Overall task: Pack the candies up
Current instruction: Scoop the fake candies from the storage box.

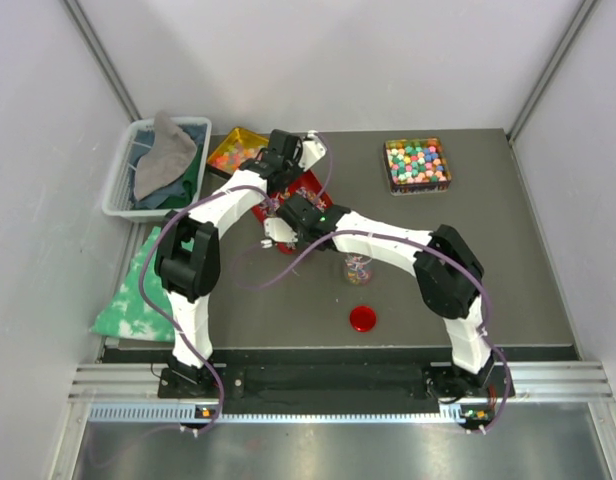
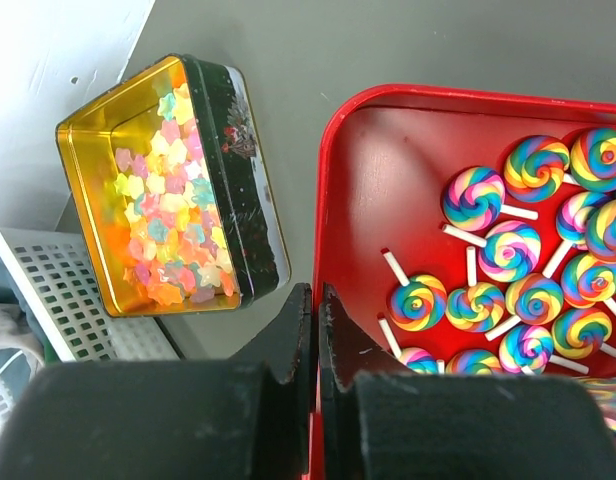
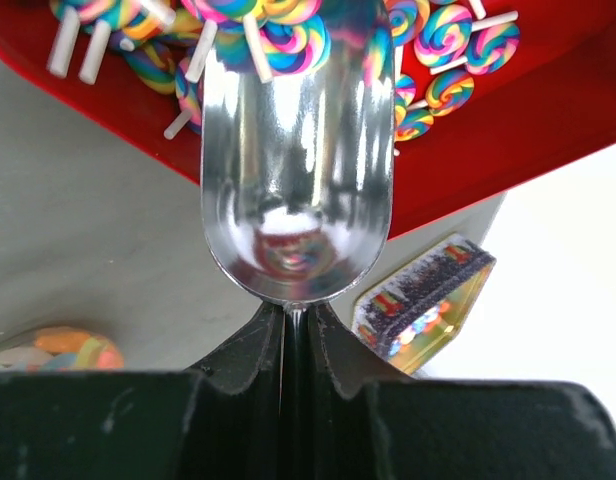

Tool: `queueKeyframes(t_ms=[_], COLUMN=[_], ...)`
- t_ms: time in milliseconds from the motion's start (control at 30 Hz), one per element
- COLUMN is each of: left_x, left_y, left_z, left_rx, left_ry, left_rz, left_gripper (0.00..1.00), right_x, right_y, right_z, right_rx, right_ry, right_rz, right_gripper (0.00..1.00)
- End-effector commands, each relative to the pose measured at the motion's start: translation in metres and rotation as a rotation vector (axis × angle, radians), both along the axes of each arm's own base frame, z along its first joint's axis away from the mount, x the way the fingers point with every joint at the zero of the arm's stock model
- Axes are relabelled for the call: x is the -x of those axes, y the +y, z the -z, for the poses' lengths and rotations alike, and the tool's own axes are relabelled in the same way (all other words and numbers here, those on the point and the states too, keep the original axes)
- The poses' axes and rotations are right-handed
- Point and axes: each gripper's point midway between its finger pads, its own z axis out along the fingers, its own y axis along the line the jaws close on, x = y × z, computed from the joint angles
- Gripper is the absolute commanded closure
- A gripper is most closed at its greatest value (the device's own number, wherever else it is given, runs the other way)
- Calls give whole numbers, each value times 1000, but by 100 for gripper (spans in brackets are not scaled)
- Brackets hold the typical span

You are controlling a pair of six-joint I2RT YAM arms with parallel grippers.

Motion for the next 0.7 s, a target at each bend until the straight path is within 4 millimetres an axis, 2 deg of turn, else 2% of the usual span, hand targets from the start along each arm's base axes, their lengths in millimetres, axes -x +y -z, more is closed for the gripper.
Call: queueKeyframes(t_ms=[0, 33, 100, 133, 167, 200, 367, 467, 500, 567, 600, 633, 667], left_x=[12, 12, 12, 12, 12, 12, 13, 14, 14, 14, 15, 15, 15], left_y=[-54, -55, -55, -54, -55, -54, -53, -54, -54, -54, -54, -54, -53], left_z=[-44, -45, -44, -44, -45, -44, -44, -44, -45, -46, -46, -46, -46], left_rx=[203, 206, 205, 207, 210, 209, 207, 208, 212, 214, 213, 214, 212], left_ry=[-63, -62, -61, -59, -62, -59, -57, -56, -56, -57, -58, -57, -58], left_rz=[53, 55, 55, 51, 54, 54, 52, 53, 52, 51, 50, 49, 49], left_gripper=[100, 100, 100, 100, 100, 100, 100, 100, 100, 100, 100, 100, 100], right_x=[54, 59, 51, 55, 50, 47, 46, 50, 53, 62, 59, 66, 67], right_y=[66, 72, 83, 66, 66, 65, 56, 56, 62, 63, 77, 72, 77], right_z=[27, 24, 16, 36, 29, 37, 38, 42, 39, 47, 36, 49, 47], right_rx=[-155, -185, -213, -125, -85, -73, 19, 19, -5, -46, -99, -93, -114], right_ry=[255, 287, 194, 122, 39, 2, -36, 22, 51, 138, 151, 221, 236], right_rz=[-79, -87, -111, -122, -208, -232, -314, -300, -296, -227, -197, -126, -111], right_gripper=[100, 100, 100, 100, 100, 100, 100, 100, 100, 100, 100, 100, 100])
